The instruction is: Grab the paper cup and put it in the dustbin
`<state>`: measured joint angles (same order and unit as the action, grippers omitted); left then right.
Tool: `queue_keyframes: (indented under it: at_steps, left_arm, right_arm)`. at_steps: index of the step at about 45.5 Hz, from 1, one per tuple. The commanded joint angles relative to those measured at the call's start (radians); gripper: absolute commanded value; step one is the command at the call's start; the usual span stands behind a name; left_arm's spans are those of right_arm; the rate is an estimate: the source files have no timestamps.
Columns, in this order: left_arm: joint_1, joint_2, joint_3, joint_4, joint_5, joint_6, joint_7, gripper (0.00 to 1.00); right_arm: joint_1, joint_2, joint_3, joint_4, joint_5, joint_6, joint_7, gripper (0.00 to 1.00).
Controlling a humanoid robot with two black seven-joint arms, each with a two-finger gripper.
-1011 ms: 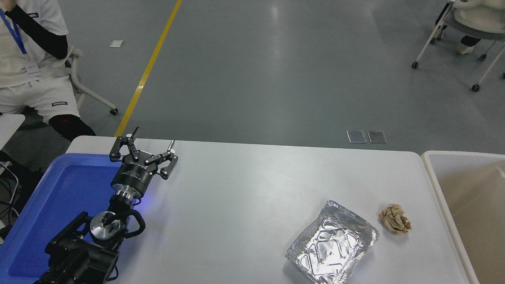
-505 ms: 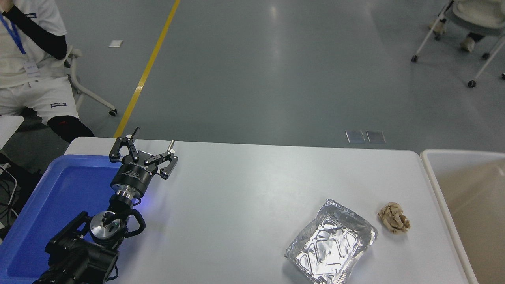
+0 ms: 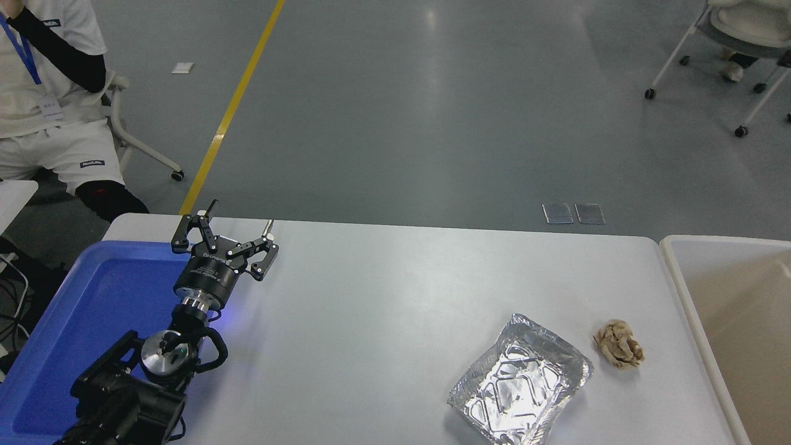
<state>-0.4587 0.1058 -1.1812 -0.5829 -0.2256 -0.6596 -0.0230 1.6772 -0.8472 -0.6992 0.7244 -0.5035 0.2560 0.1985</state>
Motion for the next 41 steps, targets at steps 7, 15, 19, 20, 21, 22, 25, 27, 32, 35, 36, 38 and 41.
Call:
queue_keyframes:
  at_steps: [7, 15, 19, 20, 21, 22, 25, 27, 32, 35, 36, 38, 41]
  left_arm:
    - [0.000, 0.000, 0.000, 0.000, 0.000, 0.000, 0.002, 0.99]
    - [0.000, 0.000, 0.000, 0.000, 0.000, 0.000, 0.000, 0.99]
    - [0.000, 0.000, 0.000, 0.000, 0.000, 0.000, 0.000, 0.99]
    - [0.000, 0.000, 0.000, 0.000, 0.000, 0.000, 0.000, 0.99]
    - [0.000, 0.000, 0.000, 0.000, 0.000, 0.000, 0.000, 0.99]
    - [0.000, 0.000, 0.000, 0.000, 0.000, 0.000, 0.000, 0.99]
    - [0.000, 0.000, 0.000, 0.000, 0.000, 0.000, 0.000, 0.99]
    - [0.000, 0.000, 0.000, 0.000, 0.000, 0.000, 0.000, 0.99]
    - [0.000, 0.000, 0.000, 0.000, 0.000, 0.000, 0.000, 0.99]
    - [0.000, 0.000, 0.000, 0.000, 0.000, 0.000, 0.000, 0.99]
    - [0.000, 0.000, 0.000, 0.000, 0.000, 0.000, 0.000, 0.99]
    - [0.000, 0.000, 0.000, 0.000, 0.000, 0.000, 0.000, 0.99]
    - [0.000, 0.000, 0.000, 0.000, 0.000, 0.000, 0.000, 0.99]
  right_arm:
    - [0.206, 0.054, -0.098, 0.277, -0.093, 0.290, -0.037, 1.00]
    - [0.299, 0.192, -0.258, 0.346, -0.092, 0.299, -0.037, 1.00]
    - [0.321, 0.233, -0.278, 0.380, -0.095, 0.330, -0.039, 1.00]
    - [0.328, 0.250, -0.287, 0.389, -0.096, 0.339, -0.039, 1.00]
    - [0.334, 0.264, -0.301, 0.398, -0.096, 0.350, -0.039, 1.00]
    - [0.338, 0.279, -0.318, 0.409, -0.096, 0.357, -0.039, 1.00]
    - [0.358, 0.322, -0.379, 0.444, -0.096, 0.367, -0.039, 1.00]
    - [0.372, 0.352, -0.414, 0.475, -0.095, 0.367, -0.039, 1.00]
    - [0.404, 0.410, -0.471, 0.573, -0.087, 0.384, -0.037, 1.00]
    - [0.415, 0.433, -0.488, 0.609, -0.081, 0.405, -0.037, 1.00]
    - [0.415, 0.438, -0.490, 0.619, -0.079, 0.413, -0.037, 1.00]
    - [0.415, 0.441, -0.491, 0.635, -0.067, 0.436, -0.037, 1.00]
    - [0.412, 0.441, -0.496, 0.652, -0.001, 0.473, -0.039, 1.00]
